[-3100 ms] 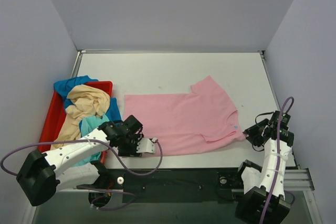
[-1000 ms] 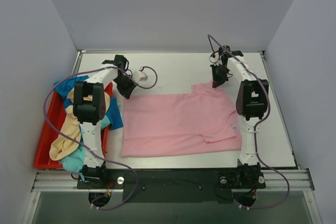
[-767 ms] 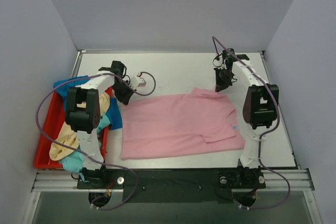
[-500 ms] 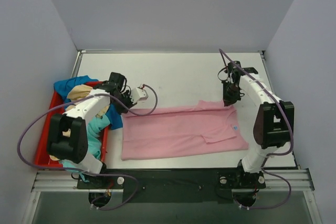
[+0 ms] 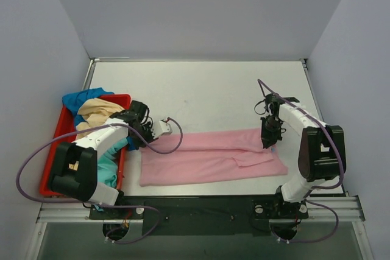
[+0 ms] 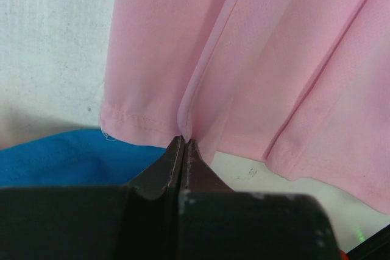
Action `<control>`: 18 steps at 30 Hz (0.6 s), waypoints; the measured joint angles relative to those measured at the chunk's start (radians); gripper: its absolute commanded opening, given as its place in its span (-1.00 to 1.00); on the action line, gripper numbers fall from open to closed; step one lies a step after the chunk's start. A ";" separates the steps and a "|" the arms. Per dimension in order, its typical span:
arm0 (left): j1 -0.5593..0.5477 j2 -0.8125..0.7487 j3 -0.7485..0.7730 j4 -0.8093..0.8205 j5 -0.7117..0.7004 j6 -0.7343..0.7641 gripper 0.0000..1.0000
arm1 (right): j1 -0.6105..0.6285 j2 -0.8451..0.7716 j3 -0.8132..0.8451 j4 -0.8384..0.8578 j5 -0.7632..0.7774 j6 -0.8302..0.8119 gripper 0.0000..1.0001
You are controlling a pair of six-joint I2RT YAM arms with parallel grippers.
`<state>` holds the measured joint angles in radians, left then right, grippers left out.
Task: Fold and stack the t-shirts
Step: Fold the other side of the tshirt into a rectangle
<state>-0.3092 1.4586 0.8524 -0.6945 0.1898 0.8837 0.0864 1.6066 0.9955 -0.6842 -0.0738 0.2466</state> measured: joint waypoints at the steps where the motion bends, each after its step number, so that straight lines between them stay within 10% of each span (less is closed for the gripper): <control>1: -0.003 0.000 -0.002 0.006 -0.003 0.000 -1.00 | 0.000 0.010 0.000 0.008 -0.002 0.004 -1.00; 9: -0.032 0.000 -0.005 0.024 -0.028 0.030 -1.00 | 0.000 0.018 0.000 0.031 -0.003 0.016 -1.00; 12: -0.038 0.006 -0.009 0.006 -0.029 0.058 -0.63 | 0.000 0.018 0.000 0.030 -0.002 0.016 -0.99; 18: -0.039 0.012 0.014 -0.119 0.005 0.103 -0.07 | 0.000 0.017 0.000 0.026 0.010 0.021 -0.22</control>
<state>-0.3477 1.4708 0.8665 -0.8135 0.1951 0.9867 0.0868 1.6238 0.9951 -0.6582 -0.0635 0.2680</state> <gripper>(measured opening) 0.355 0.201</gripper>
